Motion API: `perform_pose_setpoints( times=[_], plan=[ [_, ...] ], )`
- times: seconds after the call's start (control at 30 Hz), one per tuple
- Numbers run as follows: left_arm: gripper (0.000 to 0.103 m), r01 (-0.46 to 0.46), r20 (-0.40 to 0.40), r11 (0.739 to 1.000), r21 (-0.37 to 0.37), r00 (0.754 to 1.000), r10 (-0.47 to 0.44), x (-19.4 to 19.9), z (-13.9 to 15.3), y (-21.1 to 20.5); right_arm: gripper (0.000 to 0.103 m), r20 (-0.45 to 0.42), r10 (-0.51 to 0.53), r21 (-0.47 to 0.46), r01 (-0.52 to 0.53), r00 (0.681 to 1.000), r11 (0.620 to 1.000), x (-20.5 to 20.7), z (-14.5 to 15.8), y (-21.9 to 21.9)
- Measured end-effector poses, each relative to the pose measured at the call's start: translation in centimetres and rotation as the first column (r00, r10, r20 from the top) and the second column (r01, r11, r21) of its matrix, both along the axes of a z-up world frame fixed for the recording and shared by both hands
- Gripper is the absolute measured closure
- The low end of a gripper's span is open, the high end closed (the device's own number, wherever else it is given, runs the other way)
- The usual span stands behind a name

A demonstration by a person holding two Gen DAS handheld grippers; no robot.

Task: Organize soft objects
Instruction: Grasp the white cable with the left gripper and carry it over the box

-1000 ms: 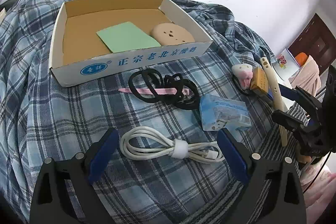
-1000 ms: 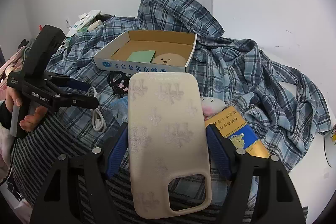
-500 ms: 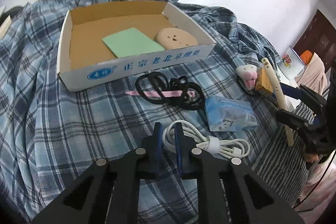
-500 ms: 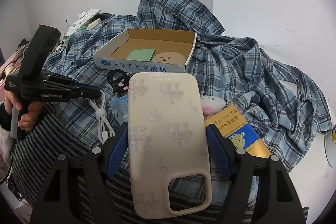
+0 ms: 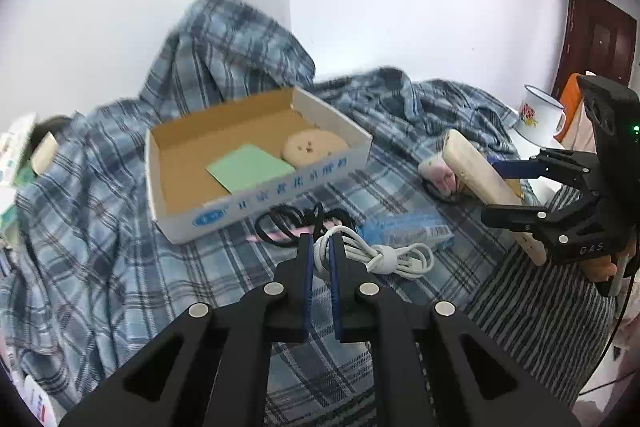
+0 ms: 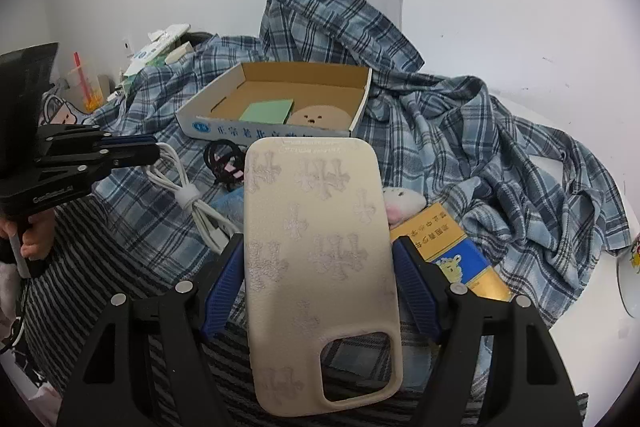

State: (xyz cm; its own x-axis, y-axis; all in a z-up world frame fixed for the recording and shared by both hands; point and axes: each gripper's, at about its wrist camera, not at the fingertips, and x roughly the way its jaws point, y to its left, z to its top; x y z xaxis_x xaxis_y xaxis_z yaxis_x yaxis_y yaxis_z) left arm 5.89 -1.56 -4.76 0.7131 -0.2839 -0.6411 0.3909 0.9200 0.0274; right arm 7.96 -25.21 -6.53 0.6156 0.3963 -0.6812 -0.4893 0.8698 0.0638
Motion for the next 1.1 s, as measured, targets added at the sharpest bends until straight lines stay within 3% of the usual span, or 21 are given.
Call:
perform_pose_setpoints(
  times=[0.13, 0.33, 0.6, 0.7, 0.8, 0.9, 1.1],
  plan=[
    [0.095, -0.019, 0.075, 1.000, 0.010, 0.997, 0.019, -1.1, 1.4, -0.2, 0.031, 0.033, -0.017, -0.001, 0.017, 0.999, 1.000, -0.2, 0.6, -0.2],
    [0.095, -0.021, 0.165, 0.999, -0.049, 0.986, 0.029, -1.6, 4.7, 0.3, 0.031, 0.126, -0.038, -0.044, 0.044, 0.991, 0.998, -0.8, 3.5, 0.3],
    [0.095, -0.114, 0.256, 0.983, -0.144, 0.955, 0.148, 2.0, 9.4, 1.5, 0.031, 0.247, -0.079, -0.069, 0.099, 0.966, 0.993, 2.2, 9.2, 3.2],
    [0.095, -0.149, 0.294, 0.980, -0.129, 0.939, 0.181, 3.6, 10.5, 1.6, 0.031, 0.284, -0.100, -0.071, 0.125, 0.953, 0.990, 4.6, 10.5, 4.6],
    [0.096, -0.156, 0.268, 0.978, -0.139, 0.945, 0.189, 5.8, 10.8, 1.9, 0.031, 0.274, -0.120, -0.085, 0.148, 0.954, 0.985, 7.8, 10.8, 5.8],
    [0.096, -0.187, 0.256, 0.973, -0.135, 0.942, 0.217, 8.1, 10.3, 2.1, 0.031, 0.194, -0.150, -0.055, 0.164, 0.969, 0.985, 11.1, 10.0, 6.5],
    [0.097, -0.245, 0.163, 0.962, -0.121, 0.951, 0.263, 12.1, 7.2, 3.5, 0.031, 0.138, -0.150, -0.068, 0.161, 0.979, 0.985, 14.5, 7.2, 8.4]
  ],
)
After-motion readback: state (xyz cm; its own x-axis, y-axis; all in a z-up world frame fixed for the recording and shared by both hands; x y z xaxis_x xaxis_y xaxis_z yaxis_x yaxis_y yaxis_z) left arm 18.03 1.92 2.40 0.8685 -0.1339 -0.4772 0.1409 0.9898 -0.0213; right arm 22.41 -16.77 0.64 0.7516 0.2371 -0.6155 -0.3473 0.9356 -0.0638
